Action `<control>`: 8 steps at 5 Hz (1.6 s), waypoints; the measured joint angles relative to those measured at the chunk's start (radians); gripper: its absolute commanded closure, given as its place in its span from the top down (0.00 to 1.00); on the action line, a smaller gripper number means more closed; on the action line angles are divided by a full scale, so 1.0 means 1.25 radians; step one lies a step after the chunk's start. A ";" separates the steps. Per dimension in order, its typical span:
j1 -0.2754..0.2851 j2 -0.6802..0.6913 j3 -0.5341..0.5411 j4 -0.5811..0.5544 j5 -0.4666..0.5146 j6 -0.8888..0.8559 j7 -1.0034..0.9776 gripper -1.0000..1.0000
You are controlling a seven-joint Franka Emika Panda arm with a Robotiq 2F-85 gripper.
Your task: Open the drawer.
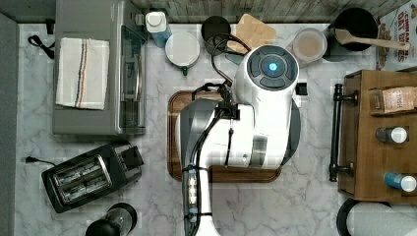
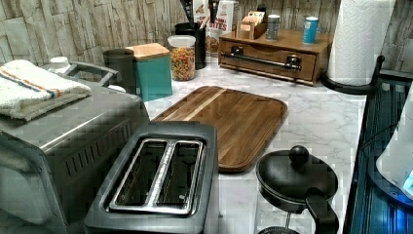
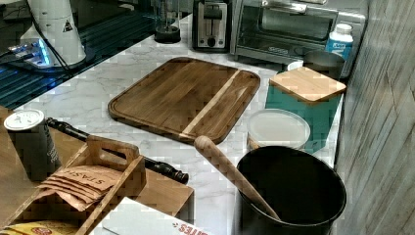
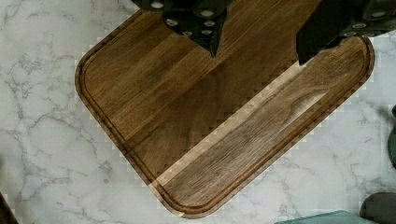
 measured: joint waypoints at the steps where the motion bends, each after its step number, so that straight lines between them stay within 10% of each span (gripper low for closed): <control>1: 0.000 0.006 -0.001 -0.001 -0.002 0.009 0.000 1.00; 5: -0.011 0.011 -0.017 -0.092 -0.064 0.272 -0.286 1.00; 8: -0.105 0.040 -0.089 -0.155 -0.062 0.332 -0.571 1.00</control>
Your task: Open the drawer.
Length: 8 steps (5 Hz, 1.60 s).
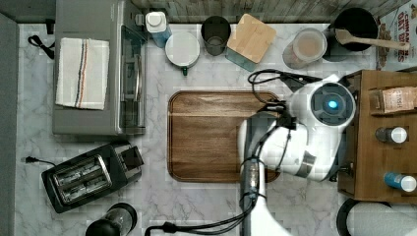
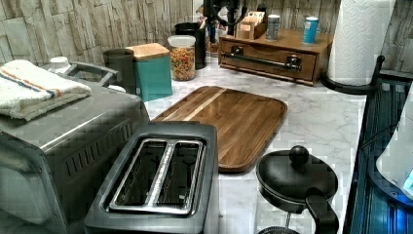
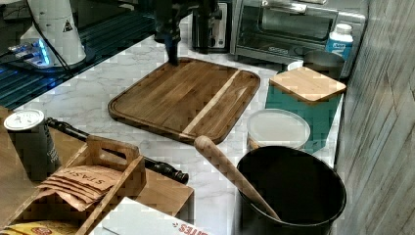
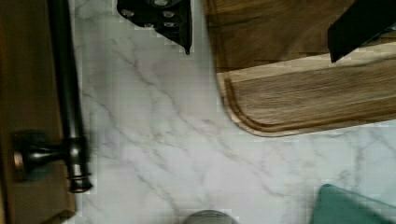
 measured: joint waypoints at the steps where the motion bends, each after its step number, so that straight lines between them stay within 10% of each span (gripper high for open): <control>1: -0.036 0.013 -0.029 -0.006 0.000 0.041 -0.036 1.00; 4: -0.148 0.040 -0.069 -0.005 -0.007 0.114 -0.145 1.00; 8: -0.129 0.069 -0.072 -0.042 -0.127 0.266 -0.186 1.00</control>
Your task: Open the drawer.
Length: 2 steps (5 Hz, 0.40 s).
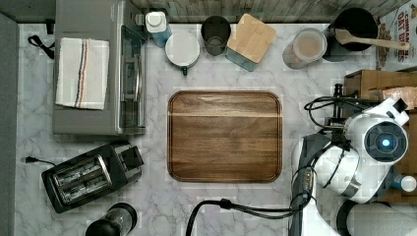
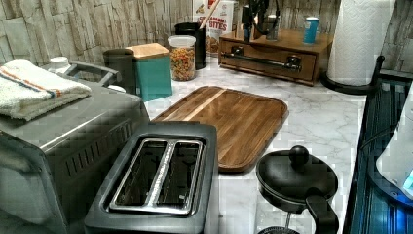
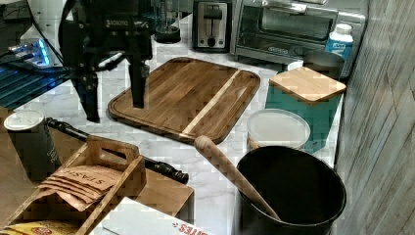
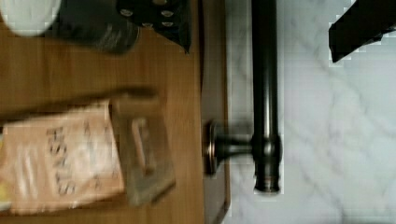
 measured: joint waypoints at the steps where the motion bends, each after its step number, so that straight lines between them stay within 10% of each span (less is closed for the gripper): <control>1: -0.001 0.022 0.002 -0.013 0.047 0.080 0.000 1.00; 2: -0.001 0.024 0.004 -0.033 0.055 0.083 0.001 1.00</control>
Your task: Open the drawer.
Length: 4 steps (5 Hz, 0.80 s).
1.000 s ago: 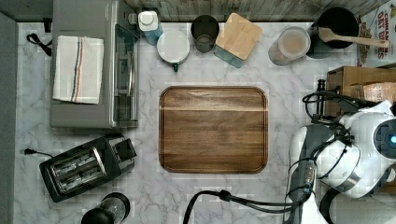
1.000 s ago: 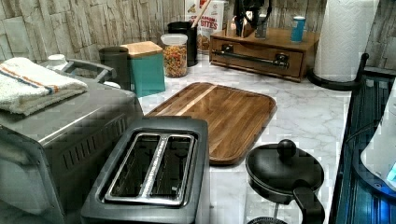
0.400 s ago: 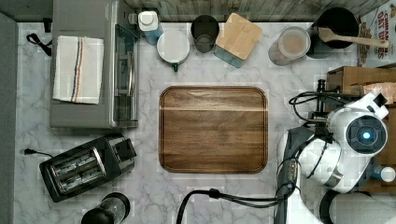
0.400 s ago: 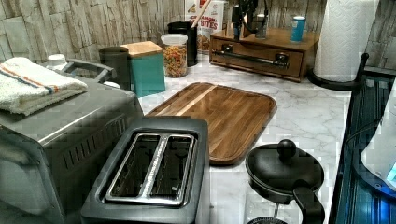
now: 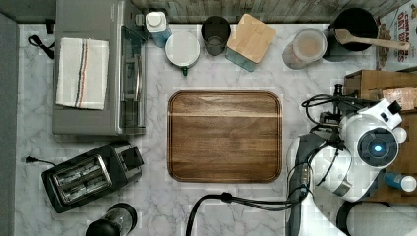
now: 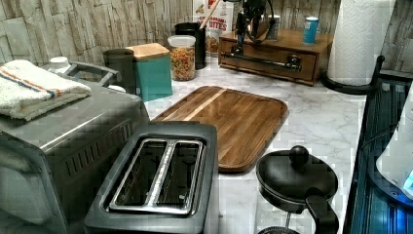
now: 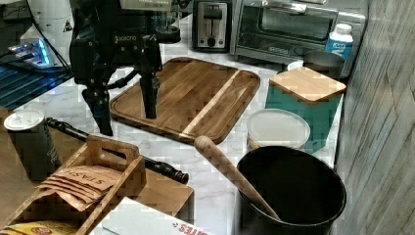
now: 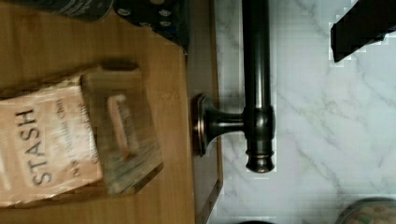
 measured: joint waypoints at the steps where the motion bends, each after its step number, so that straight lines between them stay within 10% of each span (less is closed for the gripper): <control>1: 0.004 0.000 -0.004 -0.023 -0.001 0.010 0.058 1.00; 4: 0.007 0.061 -0.002 -0.056 0.001 0.027 0.069 1.00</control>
